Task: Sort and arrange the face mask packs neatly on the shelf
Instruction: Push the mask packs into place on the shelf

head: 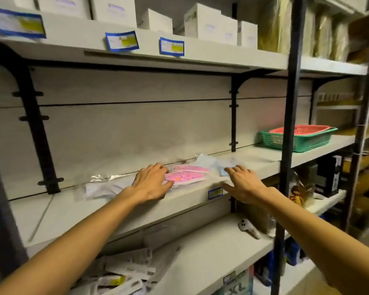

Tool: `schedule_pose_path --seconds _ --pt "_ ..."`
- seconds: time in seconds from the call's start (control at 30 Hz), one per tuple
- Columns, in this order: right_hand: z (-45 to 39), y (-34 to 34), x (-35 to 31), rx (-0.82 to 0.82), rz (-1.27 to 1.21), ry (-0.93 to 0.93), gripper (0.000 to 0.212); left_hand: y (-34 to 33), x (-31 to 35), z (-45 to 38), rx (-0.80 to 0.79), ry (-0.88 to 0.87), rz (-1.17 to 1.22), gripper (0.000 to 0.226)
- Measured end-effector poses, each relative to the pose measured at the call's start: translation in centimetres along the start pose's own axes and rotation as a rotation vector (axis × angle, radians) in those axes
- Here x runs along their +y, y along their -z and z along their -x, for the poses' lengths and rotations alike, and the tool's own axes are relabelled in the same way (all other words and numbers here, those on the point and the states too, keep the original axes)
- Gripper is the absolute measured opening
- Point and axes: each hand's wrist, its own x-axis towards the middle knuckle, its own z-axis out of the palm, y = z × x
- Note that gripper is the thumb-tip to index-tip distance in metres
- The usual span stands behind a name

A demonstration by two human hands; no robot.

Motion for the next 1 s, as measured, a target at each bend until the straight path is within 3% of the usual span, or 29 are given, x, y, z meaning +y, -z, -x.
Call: schedule_pose_path --seconds 0.2,0.33,0.47,0.57,0.7,0.87,1.0 --pt "-7.7 -1.8 2.2 0.029 -0.152 0.06 0.061 -1.9 2.2 -5.4 -0.114 0.148 0.059 0.061" --pt "-13.5 -3.7 2.6 -0.002 -0.238 0.217 0.058 -3.5 2.6 -7.8 -0.241 0.27 0.026 0.07" --pt "-18.2 -5.4 1.6 -0.058 -0.294 0.444 0.062 -4.0 2.0 -8.6 -0.232 0.397 0.055 0.084" --pt "-20.7 -6.5 0.0 -0.128 -0.309 0.497 0.066 -3.5 1.0 -8.7 -0.231 0.467 0.065 0.088" --pt "-22.2 -7.8 -1.6 -0.191 -0.372 0.572 0.052 -3.2 0.1 -7.6 -0.223 0.572 0.04 0.082" --pt "-22.6 -8.5 -2.1 0.041 -0.341 0.672 0.033 -2.1 -0.6 -5.9 -0.15 0.643 -0.031 0.066" --pt "-22.3 -7.6 -3.1 0.168 -0.572 0.565 0.028 -0.7 -1.4 -4.5 -0.059 0.708 -0.074 0.046"
